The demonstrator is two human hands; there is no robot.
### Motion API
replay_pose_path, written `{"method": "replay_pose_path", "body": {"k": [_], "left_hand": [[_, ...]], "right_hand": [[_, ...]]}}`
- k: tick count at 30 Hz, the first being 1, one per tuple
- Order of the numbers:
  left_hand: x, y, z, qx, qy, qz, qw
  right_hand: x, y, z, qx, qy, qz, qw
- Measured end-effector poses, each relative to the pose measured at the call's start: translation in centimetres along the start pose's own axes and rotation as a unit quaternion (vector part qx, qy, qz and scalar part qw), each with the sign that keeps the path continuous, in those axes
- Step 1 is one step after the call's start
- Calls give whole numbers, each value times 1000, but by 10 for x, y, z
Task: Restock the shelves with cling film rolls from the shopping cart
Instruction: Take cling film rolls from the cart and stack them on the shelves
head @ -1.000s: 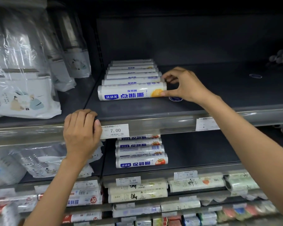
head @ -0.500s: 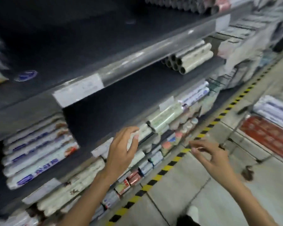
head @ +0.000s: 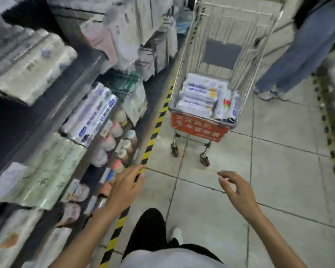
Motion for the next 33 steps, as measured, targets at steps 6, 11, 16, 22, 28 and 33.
{"method": "replay_pose_path", "body": {"k": [6,11,16,22,28,33], "left_hand": [[27,130,31,79,31,-50,995],[41,264,61,140,50,-69,986],[60,404,101,202,65,-54,976],[143,537,97,227,186,-132,947],[233,616,46,100,307,-232,918],[264,634,34,119,418,-194,880]], "right_hand": [[-46,87,44,59,-3,46,997],[-71,185,63,93,11,85,992],[-88,311,64,104,16,77,991],[-76,476,82,76,10,26,997],[-16,630,142,67,-104,-78,989],[25,682,167,36,-265,-128,955]]}}
Point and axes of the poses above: each hand's wrist, its own y-axis towards the middle knuckle, its own x-axis out of the palm, z = x × y, the point moved 8 cm from there along y, towards the middle knuckle, and after that the axes turned 4 degrees about -z, right-handed, at the moved point
